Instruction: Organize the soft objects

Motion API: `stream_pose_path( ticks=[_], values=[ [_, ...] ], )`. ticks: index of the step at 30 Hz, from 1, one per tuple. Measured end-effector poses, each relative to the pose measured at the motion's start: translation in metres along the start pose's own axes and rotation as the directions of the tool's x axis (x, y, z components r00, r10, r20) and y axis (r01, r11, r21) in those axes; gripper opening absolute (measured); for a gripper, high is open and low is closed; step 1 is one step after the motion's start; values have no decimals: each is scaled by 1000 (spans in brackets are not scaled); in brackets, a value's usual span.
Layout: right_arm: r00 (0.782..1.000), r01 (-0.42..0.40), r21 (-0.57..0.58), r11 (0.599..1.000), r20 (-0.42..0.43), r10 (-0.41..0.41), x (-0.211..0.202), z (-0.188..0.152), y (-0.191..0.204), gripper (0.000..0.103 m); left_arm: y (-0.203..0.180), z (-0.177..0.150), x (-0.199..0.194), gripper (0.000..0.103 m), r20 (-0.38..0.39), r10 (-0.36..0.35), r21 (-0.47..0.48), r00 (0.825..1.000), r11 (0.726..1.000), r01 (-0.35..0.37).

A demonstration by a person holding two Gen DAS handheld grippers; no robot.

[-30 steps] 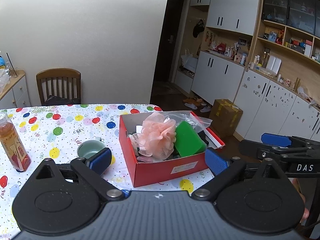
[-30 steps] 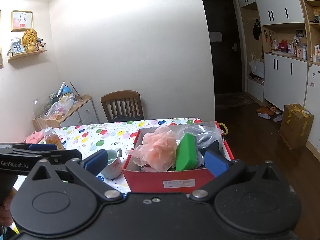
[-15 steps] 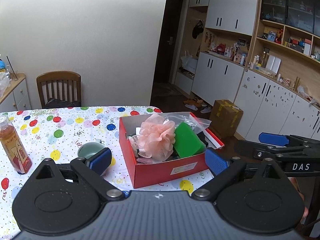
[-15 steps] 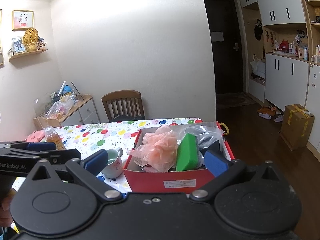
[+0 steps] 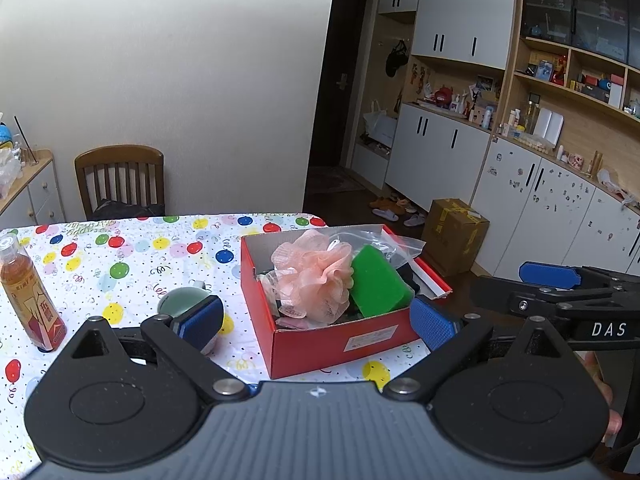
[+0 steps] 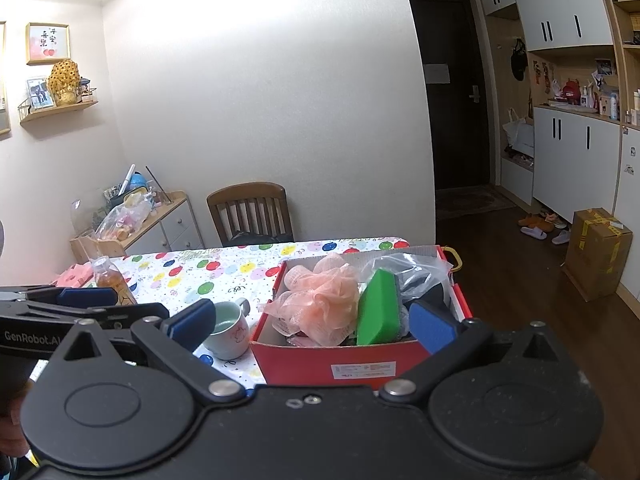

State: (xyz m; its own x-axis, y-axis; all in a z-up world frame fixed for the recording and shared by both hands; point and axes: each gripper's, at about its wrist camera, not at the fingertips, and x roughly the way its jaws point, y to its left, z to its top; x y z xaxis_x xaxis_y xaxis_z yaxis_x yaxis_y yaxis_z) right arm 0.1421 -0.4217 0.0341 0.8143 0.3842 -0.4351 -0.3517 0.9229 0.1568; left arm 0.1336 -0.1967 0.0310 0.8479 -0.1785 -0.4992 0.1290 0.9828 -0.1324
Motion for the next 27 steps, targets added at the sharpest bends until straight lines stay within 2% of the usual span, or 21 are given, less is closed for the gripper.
stream_pose_path(
  ticks=[27],
  values=[
    [1000, 4, 4, 1000, -8, -4, 4, 0, 1, 103, 1, 0, 4, 100, 10, -8, 14, 1000, 1000, 7]
  ],
)
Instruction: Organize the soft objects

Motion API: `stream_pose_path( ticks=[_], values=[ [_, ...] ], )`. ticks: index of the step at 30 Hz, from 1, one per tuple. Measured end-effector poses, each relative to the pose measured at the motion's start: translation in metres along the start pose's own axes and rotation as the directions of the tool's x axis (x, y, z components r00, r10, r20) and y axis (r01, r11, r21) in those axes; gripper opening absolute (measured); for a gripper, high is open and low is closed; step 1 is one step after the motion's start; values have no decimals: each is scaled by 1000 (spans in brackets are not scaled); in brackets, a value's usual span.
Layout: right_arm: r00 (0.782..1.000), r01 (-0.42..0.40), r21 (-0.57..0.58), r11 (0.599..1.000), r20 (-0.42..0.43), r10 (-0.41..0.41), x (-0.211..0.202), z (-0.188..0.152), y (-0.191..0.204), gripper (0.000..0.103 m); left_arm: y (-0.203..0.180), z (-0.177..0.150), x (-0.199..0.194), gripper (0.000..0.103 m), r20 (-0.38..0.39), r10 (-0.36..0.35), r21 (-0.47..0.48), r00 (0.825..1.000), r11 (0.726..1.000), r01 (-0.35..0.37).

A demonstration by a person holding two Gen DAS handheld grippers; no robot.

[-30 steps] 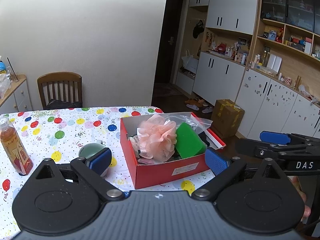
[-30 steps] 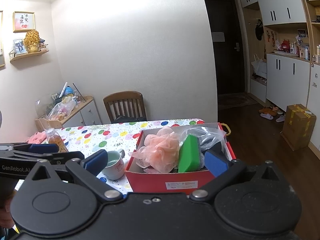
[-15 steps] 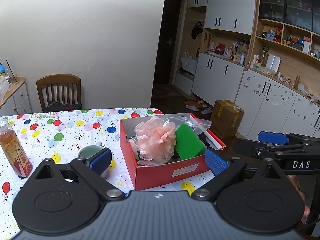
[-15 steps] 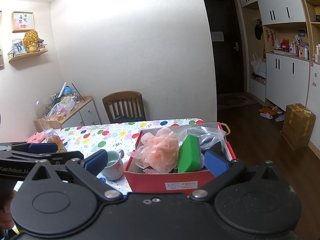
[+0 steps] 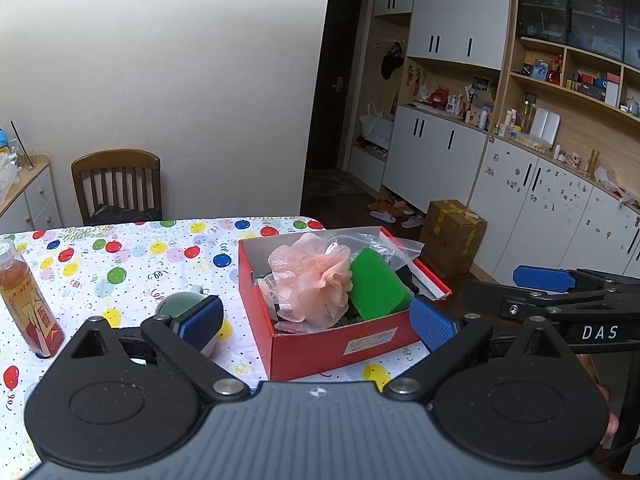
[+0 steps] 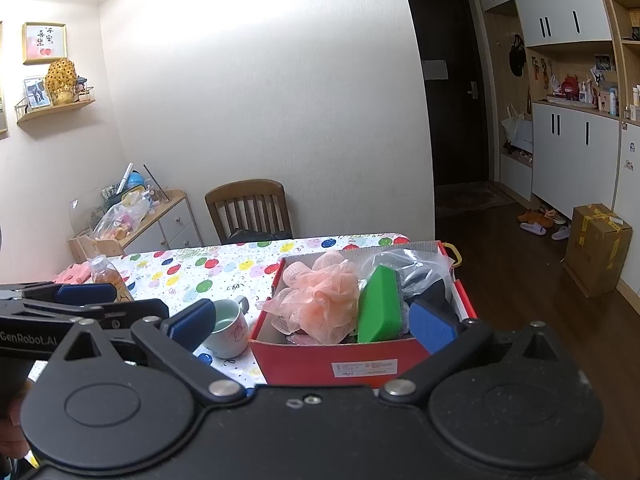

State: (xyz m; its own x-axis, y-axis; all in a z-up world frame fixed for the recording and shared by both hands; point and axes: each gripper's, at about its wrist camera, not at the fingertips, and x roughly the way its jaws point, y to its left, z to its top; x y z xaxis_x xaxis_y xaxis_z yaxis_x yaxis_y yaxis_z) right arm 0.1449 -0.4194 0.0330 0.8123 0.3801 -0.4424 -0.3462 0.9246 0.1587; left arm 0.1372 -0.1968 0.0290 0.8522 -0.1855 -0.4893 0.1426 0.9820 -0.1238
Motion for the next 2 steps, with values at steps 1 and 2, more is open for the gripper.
stream_pose_path(
  ticks=[1, 2],
  values=[
    [1000, 0, 0, 1000, 0, 0, 0, 0, 0, 103, 0, 0, 0, 100, 0, -4, 2, 1000, 1000, 4],
    [1000, 0, 1, 1000, 1, 0, 0, 0, 0, 103, -1, 0, 0, 100, 1, -9, 3, 1000, 1000, 9]
  ],
)
